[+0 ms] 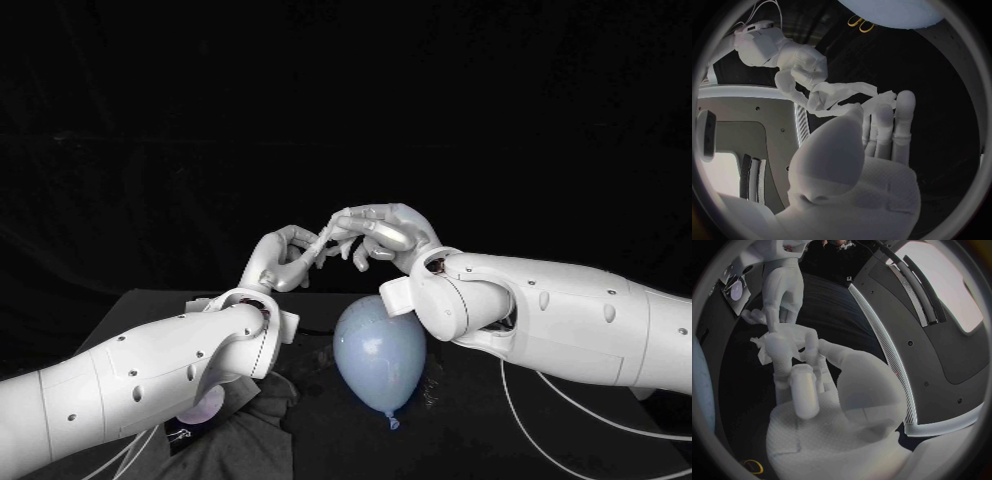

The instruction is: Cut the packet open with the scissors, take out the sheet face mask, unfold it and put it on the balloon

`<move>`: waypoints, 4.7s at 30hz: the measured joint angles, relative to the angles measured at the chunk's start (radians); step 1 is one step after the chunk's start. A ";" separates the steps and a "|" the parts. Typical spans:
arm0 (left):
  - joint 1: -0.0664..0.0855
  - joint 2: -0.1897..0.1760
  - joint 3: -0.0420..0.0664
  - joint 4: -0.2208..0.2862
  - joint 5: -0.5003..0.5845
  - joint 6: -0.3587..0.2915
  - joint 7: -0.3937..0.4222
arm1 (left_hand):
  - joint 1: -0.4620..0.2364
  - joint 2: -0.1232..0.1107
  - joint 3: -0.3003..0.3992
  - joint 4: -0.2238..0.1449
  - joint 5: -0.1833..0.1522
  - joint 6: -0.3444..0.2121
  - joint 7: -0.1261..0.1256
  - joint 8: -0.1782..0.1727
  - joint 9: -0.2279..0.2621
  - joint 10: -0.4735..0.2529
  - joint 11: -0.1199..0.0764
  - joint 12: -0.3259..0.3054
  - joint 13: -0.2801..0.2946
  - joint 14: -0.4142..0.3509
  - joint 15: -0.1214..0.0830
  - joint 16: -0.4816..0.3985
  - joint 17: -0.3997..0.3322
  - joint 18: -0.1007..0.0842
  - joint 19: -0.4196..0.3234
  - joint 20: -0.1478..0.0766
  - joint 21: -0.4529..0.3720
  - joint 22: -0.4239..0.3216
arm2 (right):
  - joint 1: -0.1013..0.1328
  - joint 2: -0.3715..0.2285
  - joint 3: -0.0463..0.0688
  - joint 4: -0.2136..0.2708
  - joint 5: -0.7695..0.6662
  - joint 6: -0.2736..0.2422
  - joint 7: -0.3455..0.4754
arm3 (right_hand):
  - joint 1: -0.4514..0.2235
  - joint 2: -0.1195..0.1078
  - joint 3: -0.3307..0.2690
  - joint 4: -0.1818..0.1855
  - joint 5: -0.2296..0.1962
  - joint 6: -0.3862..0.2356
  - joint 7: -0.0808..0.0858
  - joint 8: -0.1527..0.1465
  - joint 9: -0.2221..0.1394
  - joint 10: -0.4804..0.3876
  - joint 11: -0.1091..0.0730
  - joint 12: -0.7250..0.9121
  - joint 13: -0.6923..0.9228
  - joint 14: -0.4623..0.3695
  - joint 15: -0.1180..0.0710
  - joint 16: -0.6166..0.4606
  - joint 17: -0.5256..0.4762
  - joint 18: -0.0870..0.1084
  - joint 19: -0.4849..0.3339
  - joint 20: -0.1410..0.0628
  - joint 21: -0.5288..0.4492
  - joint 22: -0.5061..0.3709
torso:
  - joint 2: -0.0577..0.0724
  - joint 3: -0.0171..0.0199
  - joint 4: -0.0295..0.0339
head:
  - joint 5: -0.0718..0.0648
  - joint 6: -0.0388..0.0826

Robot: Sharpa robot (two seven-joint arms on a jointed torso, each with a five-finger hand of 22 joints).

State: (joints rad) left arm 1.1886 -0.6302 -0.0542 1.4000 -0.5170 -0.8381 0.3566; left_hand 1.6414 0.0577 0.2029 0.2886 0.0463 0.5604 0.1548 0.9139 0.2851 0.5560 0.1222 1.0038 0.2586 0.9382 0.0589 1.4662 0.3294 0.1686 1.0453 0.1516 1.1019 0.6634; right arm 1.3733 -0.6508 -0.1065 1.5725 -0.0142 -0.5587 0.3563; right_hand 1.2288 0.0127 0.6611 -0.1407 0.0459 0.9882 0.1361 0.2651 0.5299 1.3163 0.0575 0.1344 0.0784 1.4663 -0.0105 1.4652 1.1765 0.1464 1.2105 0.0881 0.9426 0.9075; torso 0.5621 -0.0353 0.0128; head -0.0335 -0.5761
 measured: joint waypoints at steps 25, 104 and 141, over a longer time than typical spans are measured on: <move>0.058 -0.089 0.009 -0.005 -0.012 0.175 0.037 | -0.185 -0.179 0.468 -0.143 0.000 0.248 -0.011 -0.170 -0.078 0.172 -0.031 -0.075 -0.075 0.149 -0.030 0.045 0.225 -0.023 0.107 -0.027 0.140 0.203 | 0.005 -0.054 -0.003 -0.100 -0.037 0.048 -0.162 | -0.001 -0.001 0.019 -0.005 0.002 -0.003 0.000 0.001 -0.001 0.000 0.000 -0.012 0.000 0.002 -0.002 -0.003 -0.012 -0.007 -0.011 -0.004 -0.021 -0.025 | 0.000 0.0004 -0.0008 | -0.008 -0.022; 0.246 0.018 -0.065 -0.204 -0.123 0.541 -0.255 | -0.275 -0.178 0.483 -0.199 -0.002 0.333 -0.027 -0.245 -0.078 0.285 -0.040 -0.239 -0.150 0.203 -0.039 0.043 0.256 -0.038 0.124 -0.035 0.162 0.234 | 0.064 0.009 -0.043 -0.287 -0.150 0.132 -0.394 | -0.018 -0.018 0.066 -0.022 -0.002 0.006 -0.005 0.017 0.001 0.018 0.003 -0.016 0.008 0.000 -0.007 0.001 -0.014 -0.008 -0.007 -0.008 0.001 -0.003 | 0.004 0.0093 -0.0052 | -0.016 -0.032; 0.252 0.030 -0.006 -0.194 -0.094 0.638 -0.272 | -0.281 -0.185 0.491 -0.202 -0.001 0.342 -0.026 -0.268 -0.078 0.315 -0.038 -0.287 -0.167 0.182 -0.043 0.012 0.198 -0.038 0.081 -0.041 0.121 0.162 | 0.062 -0.011 -0.074 -0.352 -0.291 0.264 -0.560 | -0.057 -0.057 0.032 -0.005 0.006 -0.022 0.006 0.021 0.006 -0.008 0.004 -0.052 0.007 0.000 -0.003 -0.019 -0.073 0.001 -0.031 -0.001 -0.049 -0.050 | 0.002 0.0100 -0.0067 | -0.010 -0.023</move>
State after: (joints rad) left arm 1.4403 -0.6001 -0.0599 1.2061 -0.6110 -0.1996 0.0850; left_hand 1.3602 -0.1271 0.6939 0.0864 0.0449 0.9022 0.1290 0.6460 0.2068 0.8706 0.0840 0.7165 0.0916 1.1206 0.0163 1.4780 0.5272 0.1301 1.1261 0.1109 1.2228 0.8255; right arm 1.4348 -0.6615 -0.1807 1.2208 -0.3057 -0.2942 -0.2040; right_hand 1.1714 -0.0446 0.6930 -0.1461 0.0523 0.9661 0.1420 0.2859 0.5360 1.3081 0.0612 0.0823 0.0852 1.4663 -0.0135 1.4462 1.1033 0.1471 1.1800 0.0872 0.8937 0.8574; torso 0.5640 -0.0253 0.0060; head -0.0433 -0.5993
